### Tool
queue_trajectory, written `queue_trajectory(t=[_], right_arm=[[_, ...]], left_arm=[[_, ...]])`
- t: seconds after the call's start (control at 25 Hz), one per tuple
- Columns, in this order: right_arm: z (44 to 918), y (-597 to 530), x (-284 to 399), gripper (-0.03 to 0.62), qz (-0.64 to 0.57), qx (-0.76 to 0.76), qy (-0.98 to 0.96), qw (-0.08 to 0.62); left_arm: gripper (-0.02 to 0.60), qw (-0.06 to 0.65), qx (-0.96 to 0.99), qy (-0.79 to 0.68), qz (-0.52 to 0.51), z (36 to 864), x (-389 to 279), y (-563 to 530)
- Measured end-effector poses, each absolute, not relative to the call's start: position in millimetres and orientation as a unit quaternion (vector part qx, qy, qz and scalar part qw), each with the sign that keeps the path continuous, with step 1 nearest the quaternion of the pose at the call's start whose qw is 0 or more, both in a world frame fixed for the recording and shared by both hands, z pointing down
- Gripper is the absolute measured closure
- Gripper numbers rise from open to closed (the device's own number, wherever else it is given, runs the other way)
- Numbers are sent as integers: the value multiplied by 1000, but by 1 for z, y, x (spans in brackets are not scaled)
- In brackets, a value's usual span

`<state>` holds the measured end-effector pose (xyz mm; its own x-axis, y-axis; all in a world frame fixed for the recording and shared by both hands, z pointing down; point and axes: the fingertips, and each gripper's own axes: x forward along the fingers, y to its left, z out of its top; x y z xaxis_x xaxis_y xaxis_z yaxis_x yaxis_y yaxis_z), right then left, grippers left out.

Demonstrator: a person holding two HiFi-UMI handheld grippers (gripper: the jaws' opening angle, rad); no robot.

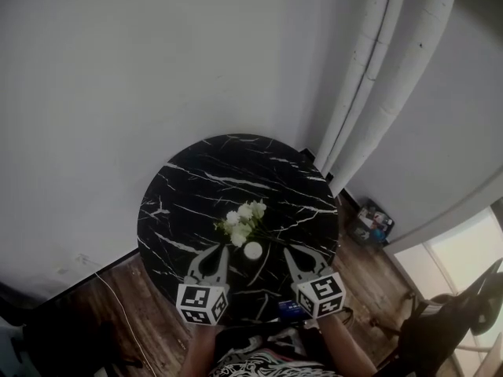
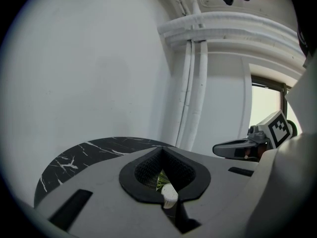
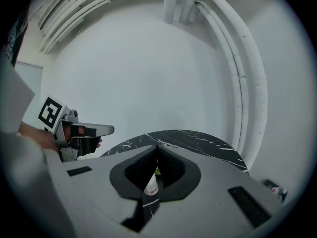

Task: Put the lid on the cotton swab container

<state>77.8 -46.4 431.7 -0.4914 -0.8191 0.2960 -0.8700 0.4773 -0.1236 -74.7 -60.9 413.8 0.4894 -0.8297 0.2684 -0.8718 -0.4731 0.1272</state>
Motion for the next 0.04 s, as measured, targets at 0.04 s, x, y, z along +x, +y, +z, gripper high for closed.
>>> queue_trajectory(t=[0.04], right_arm=[[433,-48,80,576,129,496,-853,98]], left_arm=[[568,126,854,-498,83,414,-75,-62]])
